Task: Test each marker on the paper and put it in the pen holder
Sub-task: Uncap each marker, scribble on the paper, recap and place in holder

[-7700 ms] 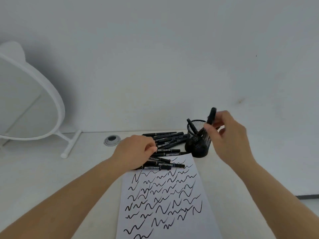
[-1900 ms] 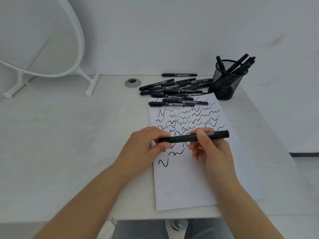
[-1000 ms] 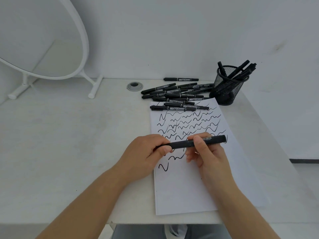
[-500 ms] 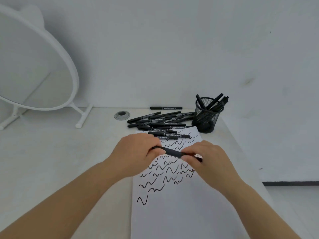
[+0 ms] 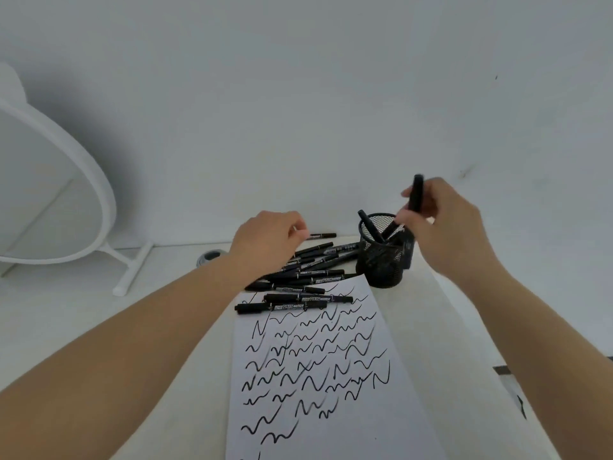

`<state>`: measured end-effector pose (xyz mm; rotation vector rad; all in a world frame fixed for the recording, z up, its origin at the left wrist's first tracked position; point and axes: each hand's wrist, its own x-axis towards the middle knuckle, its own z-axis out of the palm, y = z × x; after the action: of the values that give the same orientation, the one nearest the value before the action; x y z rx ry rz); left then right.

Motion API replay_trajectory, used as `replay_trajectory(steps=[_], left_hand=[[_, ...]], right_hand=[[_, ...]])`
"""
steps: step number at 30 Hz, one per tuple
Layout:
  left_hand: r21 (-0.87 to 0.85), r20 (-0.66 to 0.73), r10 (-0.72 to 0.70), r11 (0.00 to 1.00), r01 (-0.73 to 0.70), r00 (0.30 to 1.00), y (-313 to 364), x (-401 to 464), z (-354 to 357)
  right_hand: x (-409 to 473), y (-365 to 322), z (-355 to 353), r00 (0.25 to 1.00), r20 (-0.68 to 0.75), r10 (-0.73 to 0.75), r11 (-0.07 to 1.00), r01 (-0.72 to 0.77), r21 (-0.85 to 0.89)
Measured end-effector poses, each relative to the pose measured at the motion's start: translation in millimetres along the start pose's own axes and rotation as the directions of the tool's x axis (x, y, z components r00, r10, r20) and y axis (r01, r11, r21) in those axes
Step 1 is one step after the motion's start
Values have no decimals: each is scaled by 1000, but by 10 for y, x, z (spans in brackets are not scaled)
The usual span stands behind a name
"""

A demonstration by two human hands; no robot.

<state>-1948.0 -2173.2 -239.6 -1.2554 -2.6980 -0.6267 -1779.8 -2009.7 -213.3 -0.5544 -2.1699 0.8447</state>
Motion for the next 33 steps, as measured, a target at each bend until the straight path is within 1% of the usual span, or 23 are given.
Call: replay_trajectory(steps=[3,6,8,10,13,15,18,20,22,27,30,33], left_hand=[[-6,77,-85,996,86,993,-167,276,165],[-3,158,-93,995,95,983,-230,480,331],[14,202,-69,998,67,977,-228,554,450],[17,225,-47,999,44,973,-221,592,574],[-13,245,-15,1000,19,969,-221,614,733],[-6,252,-7,1000,9,968,-235,620,804],[56,255,-1,998,-14,967,-261,624,865],[94,249,5,995,-30,969,-264,627,882],[94,235,-6,995,-17,972,-263,628,903],[91,231,-52,995,31,972,-248,664,936],[89,226,-64,995,45,972,-252,685,965],[102,158,-71,993,56,985,-293,671,958]], right_hand=[[228,83,-56,996,-64,66,990,-57,131],[347,170,-36,982,-140,125,964,-86,253],[387,224,0,970,-211,117,963,-60,263],[406,286,66,963,-249,101,966,-34,258],[395,384,208,966,-230,122,963,-59,264],[371,443,266,979,-179,102,975,-62,215],[350,534,278,994,-110,9,996,1,86],[354,578,284,997,-70,-15,1000,16,19],[356,596,306,999,-30,-34,998,32,-53],[342,534,378,990,88,-107,969,124,-214],[320,522,431,987,126,-95,947,129,-294],[288,533,464,983,166,-78,894,143,-425]])
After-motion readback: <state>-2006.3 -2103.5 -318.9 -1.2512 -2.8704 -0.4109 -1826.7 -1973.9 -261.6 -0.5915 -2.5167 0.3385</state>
